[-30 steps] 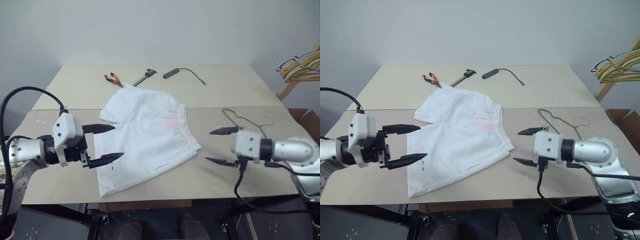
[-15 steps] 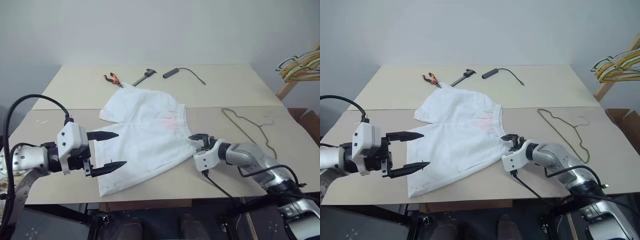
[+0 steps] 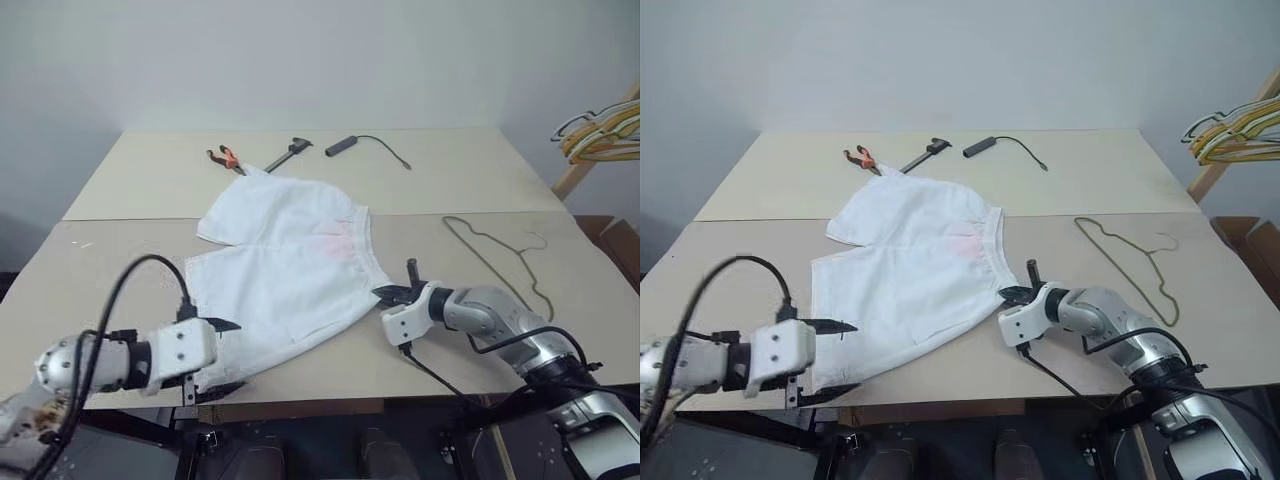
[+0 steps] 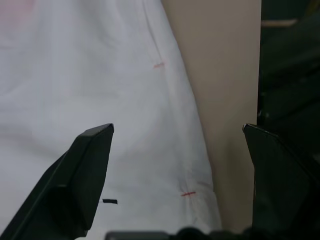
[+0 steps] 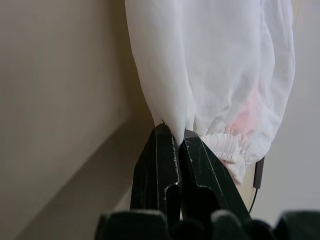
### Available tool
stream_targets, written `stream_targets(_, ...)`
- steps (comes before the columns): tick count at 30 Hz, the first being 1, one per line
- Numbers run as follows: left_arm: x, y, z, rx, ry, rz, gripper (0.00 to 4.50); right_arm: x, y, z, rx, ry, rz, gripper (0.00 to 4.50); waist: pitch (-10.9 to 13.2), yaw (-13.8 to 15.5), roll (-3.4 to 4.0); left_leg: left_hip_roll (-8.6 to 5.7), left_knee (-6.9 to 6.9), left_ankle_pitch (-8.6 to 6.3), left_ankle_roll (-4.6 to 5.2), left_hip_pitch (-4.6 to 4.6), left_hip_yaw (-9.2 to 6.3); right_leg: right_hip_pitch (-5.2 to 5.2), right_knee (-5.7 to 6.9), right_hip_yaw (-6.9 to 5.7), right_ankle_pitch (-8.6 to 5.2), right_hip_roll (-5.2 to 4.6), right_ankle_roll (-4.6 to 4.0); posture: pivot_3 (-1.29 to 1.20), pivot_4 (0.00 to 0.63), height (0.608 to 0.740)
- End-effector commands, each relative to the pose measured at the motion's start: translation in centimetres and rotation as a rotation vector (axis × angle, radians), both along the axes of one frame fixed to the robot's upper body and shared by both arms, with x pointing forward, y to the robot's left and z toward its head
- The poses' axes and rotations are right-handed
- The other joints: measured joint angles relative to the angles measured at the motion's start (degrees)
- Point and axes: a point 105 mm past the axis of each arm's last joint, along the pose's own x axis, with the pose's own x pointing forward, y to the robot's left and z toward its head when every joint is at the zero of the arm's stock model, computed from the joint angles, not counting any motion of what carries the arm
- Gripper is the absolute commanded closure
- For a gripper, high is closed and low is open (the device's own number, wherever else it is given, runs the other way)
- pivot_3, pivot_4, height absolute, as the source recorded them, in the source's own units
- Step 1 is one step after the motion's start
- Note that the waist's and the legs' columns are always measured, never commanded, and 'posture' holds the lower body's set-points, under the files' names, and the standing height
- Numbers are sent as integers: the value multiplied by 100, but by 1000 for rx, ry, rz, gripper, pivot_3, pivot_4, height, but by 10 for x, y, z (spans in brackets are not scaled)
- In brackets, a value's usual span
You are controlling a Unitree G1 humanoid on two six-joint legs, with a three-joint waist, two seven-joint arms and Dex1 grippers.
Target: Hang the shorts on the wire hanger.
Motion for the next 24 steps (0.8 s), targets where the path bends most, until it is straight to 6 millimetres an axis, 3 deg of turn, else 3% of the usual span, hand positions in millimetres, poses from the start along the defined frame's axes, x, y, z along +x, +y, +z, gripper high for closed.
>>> stream_targets(1, 3, 4, -13, 142, -41, -5, 0, -1, 4, 16, 45, -31, 5, 4492, 0, 2, 0, 0, 0, 0, 0, 0, 2, 0, 0, 1, 0, 0, 0, 41, 77, 740)
stream_targets(6, 4, 22, -28, 307, -35, -16, 0, -2, 3, 20, 51, -35, -4, 4492, -1, -7, 2, 4, -3, -1, 2, 4, 16, -4, 2, 11, 0, 3, 1, 28, 77, 740)
stream_targets(9, 6, 31, -31, 365, -44, -18, 572, -3, 3, 21, 53, -33, -7, 4500, -2, -27, 3, 10, -17, -1, 2, 19, 34, -4, 3, 23, 0, 7, 0, 26, 77, 740)
stream_targets(21, 14, 35, -25, 349, -61, 12, 4475, -10, -8, 22, 50, -10, -36, 4500, -4, -37, 6, 14, -29, -2, 4, 40, 70, -6, 6, 56, -1, 10, 2, 21, 77, 740)
stream_targets(24, 17, 33, -24, 344, -77, 1, 4475, -13, -15, 20, 34, -5, -57, 4500, -4, -14, 6, 13, -29, -2, 4, 37, 71, -7, 5, 56, -2, 9, 3, 21, 77, 740)
